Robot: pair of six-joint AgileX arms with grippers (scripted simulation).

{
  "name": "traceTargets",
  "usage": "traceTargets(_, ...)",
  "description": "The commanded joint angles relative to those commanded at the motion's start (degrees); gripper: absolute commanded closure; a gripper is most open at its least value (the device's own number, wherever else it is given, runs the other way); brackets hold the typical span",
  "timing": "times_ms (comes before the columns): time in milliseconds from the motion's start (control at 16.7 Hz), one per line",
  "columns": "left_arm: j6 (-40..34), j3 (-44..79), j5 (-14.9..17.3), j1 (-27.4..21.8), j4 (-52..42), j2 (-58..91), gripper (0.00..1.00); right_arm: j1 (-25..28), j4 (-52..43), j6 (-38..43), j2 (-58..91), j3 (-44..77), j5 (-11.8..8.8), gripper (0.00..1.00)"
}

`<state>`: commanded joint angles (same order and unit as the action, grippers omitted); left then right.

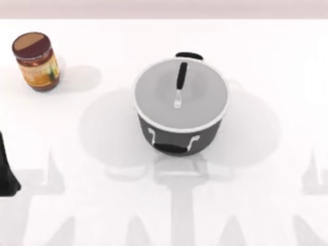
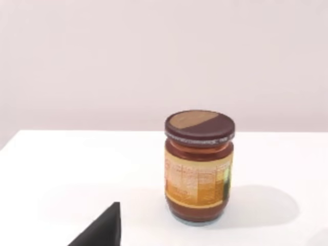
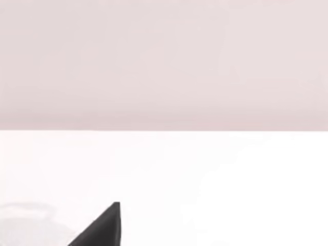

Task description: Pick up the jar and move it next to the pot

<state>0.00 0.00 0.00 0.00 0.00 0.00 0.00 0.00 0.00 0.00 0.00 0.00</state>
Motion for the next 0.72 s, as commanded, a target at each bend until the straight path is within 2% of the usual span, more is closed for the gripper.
traceTargets(360, 1.78, 4.68, 0.27, 0.50, -3.15, 5.09, 0.00, 0.00, 0.00, 0.00, 0.00, 0.00, 0.00, 0.00)
traceTargets(720, 9.51, 25.74, 2.69, 1.24, -15.47, 26.14, 0.00, 0.00, 0.00, 0.00, 0.00, 0.00, 0.00, 0.00)
